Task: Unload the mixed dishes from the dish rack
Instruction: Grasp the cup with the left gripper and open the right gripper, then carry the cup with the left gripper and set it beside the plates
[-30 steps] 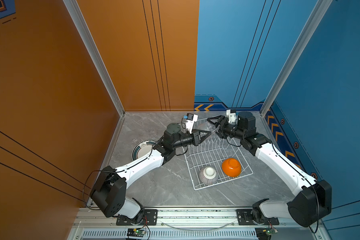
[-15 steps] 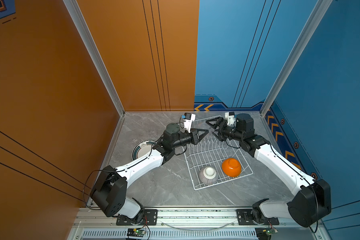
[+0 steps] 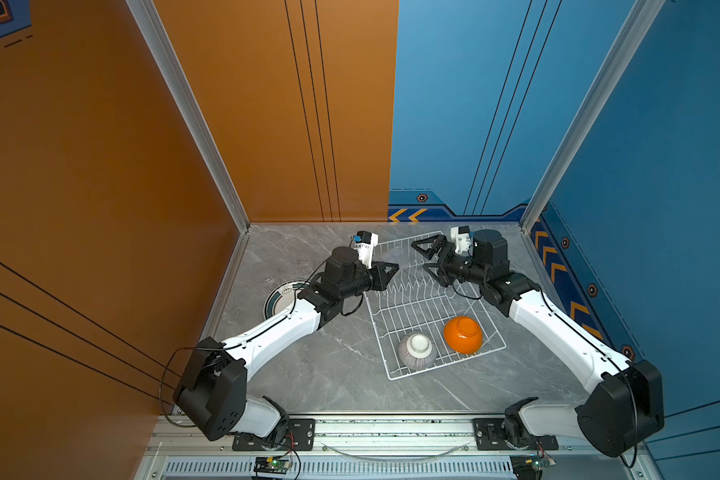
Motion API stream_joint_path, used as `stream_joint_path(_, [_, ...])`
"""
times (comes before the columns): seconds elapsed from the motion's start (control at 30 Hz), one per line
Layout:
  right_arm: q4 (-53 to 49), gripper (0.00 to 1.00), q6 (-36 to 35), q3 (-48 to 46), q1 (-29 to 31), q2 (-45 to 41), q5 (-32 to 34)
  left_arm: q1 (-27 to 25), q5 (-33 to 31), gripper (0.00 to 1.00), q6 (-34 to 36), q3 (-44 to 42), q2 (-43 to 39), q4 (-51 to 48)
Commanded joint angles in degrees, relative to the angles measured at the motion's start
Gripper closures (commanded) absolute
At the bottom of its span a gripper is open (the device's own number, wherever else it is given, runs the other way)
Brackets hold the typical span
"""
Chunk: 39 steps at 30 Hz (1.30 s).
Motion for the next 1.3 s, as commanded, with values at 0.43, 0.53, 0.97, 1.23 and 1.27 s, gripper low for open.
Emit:
stream_joint_path(0.43, [-25.98,0.00,-18.50,-4.92,-0.45,-12.61,17.12,13.93,-15.94,1.00,7.51,7.74,-7.46,-32.14])
stream_joint_path(0.53, [-28.33,0.00,-19.96,-7.38,-0.43,-14.51,19.40,15.55,-16.08,1.00,9.32,10.19,-4.38,-36.12])
stream_joint_path(0.97, [-30.21,0.00,-21.97,-15.10,-1.43,-20.77,20.82,17.01,-20.95,1.00,16.42,23.57,12.75,-45.69])
stream_joint_path(1.23, [-31.21,0.00,-23.73,-15.76,-3.74,-20.78,18.40,16.66,-23.36,1.00,19.59,33.48,25.02,-52.52])
stream_joint_path(1.27, [-31.21,0.00,-23.89,-15.76,-3.90,-20.65,18.16,16.66,-23.49,1.00,19.70,34.48,26.11,-53.14])
